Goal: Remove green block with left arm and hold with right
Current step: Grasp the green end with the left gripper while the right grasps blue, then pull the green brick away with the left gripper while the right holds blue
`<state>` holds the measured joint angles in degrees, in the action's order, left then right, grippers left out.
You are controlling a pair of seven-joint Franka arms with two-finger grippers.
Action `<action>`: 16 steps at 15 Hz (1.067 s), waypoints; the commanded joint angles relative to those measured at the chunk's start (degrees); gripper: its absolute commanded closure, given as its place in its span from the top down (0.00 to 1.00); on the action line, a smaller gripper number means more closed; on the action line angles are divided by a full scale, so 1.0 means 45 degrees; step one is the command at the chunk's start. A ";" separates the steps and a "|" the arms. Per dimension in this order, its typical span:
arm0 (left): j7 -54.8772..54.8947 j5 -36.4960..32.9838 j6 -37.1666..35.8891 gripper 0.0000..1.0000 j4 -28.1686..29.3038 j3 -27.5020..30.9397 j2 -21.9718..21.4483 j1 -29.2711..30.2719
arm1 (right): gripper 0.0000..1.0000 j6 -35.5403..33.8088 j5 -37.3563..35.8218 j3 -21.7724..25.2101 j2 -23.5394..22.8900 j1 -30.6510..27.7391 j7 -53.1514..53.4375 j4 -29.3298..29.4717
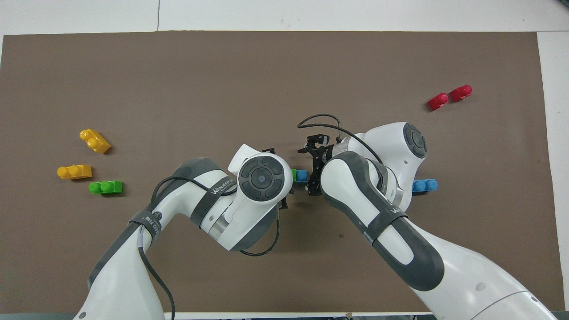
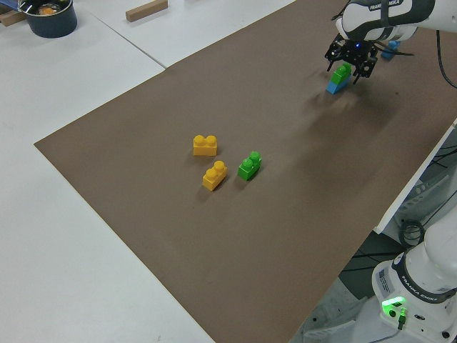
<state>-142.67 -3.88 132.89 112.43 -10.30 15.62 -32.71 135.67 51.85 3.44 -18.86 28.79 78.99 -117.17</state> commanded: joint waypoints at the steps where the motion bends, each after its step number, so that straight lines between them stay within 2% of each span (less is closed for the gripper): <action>1: -0.0346 -0.0291 0.0255 1.00 0.0112 0.0159 -0.0033 -0.0211 | 1.00 0.0437 0.0490 -0.0021 0.0129 0.0009 -0.0580 -0.0388; 3: -0.0346 -0.0291 0.0255 1.00 0.0112 0.0159 -0.0033 -0.0211 | 0.99 0.0515 0.0879 -0.0021 0.0129 0.0260 -0.0754 -0.0408; 4: -0.0346 -0.0291 0.0255 1.00 0.0112 0.0159 -0.0014 -0.0211 | 0.86 0.0709 0.0997 -0.0021 0.0129 0.0301 -0.1046 -0.0524; 6: -0.0346 -0.0291 0.0255 1.00 0.0112 0.0159 -0.0033 -0.0211 | 0.50 0.0848 0.1463 -0.0021 0.0148 0.0379 -0.1477 -0.0642; 8: -0.0346 -0.0291 0.0255 1.00 0.0112 0.0159 -0.0014 -0.0192 | 0.25 0.0848 0.1604 -0.0021 0.0148 0.0418 -0.1731 -0.0661; 9: -0.0346 -0.0291 0.0255 1.00 0.0112 0.0159 -0.0014 -0.0192 | 0.05 0.0790 0.1604 -0.0021 0.0168 0.0438 -0.1790 -0.0661; 10: -0.0346 -0.0291 0.0255 1.00 0.0112 0.0159 -0.0014 -0.0192 | 0.00 0.0809 0.1604 -0.0021 0.0168 0.0458 -0.1810 -0.0661; 14: -0.0365 -0.0291 0.0255 1.00 0.0112 0.0179 -0.0014 -0.0172 | 0.00 0.0925 0.1604 -0.0002 0.0148 0.0730 -0.1869 -0.0603; 15: -0.0365 -0.0291 0.0255 0.91 0.0112 0.0179 -0.0014 -0.0191 | 0.00 0.1003 0.1604 -0.0002 0.0148 0.0731 -0.1869 -0.0603; 16: -0.0365 -0.0291 0.0255 0.73 0.0093 0.0179 -0.0033 -0.0192 | 0.00 0.1043 0.1604 -0.0002 0.0148 0.0751 -0.1850 -0.0603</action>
<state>-142.84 -3.93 133.04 112.43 -10.25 15.62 -32.71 138.79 57.35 3.30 -18.83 31.54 72.54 -119.05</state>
